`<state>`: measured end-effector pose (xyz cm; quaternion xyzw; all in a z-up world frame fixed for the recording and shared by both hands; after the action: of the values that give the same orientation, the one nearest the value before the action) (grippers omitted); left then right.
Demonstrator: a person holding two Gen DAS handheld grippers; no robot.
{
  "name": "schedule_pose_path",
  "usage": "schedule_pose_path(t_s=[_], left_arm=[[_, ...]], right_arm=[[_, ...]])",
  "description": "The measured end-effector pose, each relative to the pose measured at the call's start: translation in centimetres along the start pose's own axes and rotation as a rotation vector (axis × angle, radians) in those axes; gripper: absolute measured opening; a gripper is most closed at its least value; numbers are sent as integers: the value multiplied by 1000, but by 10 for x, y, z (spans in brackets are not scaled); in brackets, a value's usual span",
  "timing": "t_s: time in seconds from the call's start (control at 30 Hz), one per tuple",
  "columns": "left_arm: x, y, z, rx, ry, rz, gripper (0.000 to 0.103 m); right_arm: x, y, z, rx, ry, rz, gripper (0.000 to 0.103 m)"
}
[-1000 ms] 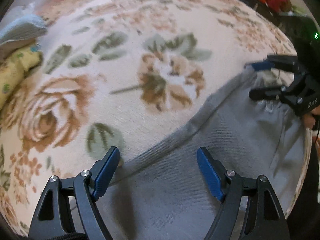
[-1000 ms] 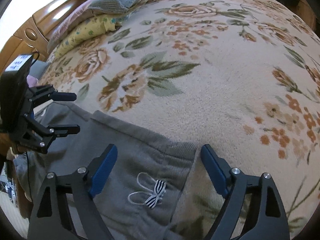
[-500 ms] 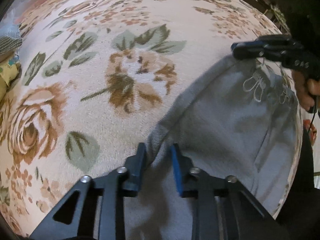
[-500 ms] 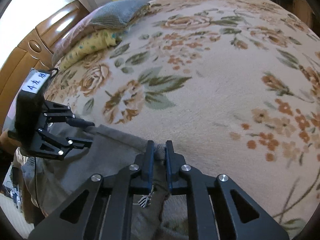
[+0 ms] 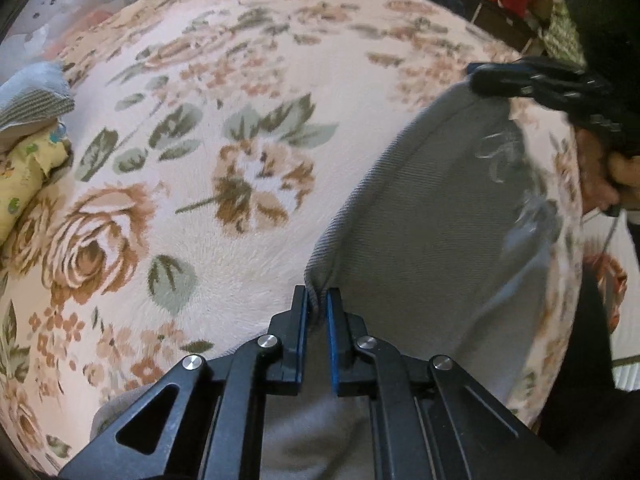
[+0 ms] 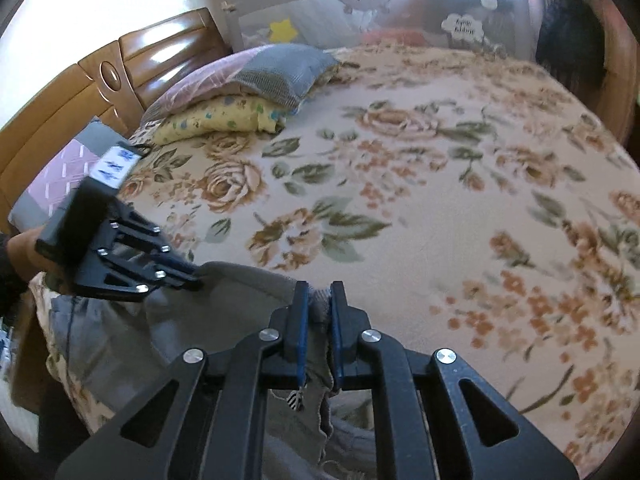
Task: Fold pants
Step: 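Lift the held cuffs with both grippers and fold them toward the waistband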
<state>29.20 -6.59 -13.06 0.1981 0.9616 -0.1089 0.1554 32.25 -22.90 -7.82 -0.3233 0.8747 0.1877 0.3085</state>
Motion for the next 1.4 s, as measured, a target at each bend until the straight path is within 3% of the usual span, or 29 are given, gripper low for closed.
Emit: schedule_pose_path(t_s=[0.33,0.7,0.83,0.97,1.03,1.13,1.17,1.2,1.4], left_arm=[[11,-28,-21,64,-64,-75,7],[44,-81,-34,197,-70,-98,3],[48,-95,-29,171,-66,-66,3],[36,-82,-28,108,-87,-46,3],[27,-75,-27,72,-84,2,7],[15,-68,-20,51,-44,108,33],[10,-65,-16,26,-36,154,47],[8,-62,-13,16,-27,191,52],[0,-54,18,-6,101,369,58]], right_arm=[[-21,-13,-7,26,-114,-107,11],[28,-12,-21,14,-138,-143,11],[42,-16,-30,-10,-149,-103,11],[52,-6,-44,-45,-170,-100,11],[56,2,-51,-55,-174,-115,11],[60,11,-59,-73,-181,-127,11],[61,12,-61,-77,-182,-129,11],[61,14,-63,-80,-183,-132,11],[62,23,-69,-104,-170,-162,11]])
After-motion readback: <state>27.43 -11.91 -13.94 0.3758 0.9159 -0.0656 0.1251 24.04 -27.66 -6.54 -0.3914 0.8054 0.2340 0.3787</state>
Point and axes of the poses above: each gripper's, at about its wrist camera, not at the fingertips, and z roughly the way its jaws point, y to its left, x to its underside, the point moved 9 cm from there along z, roughly the way its jaws point, and after that the axes turned 7 degrees about -z, right-handed, at the moved point
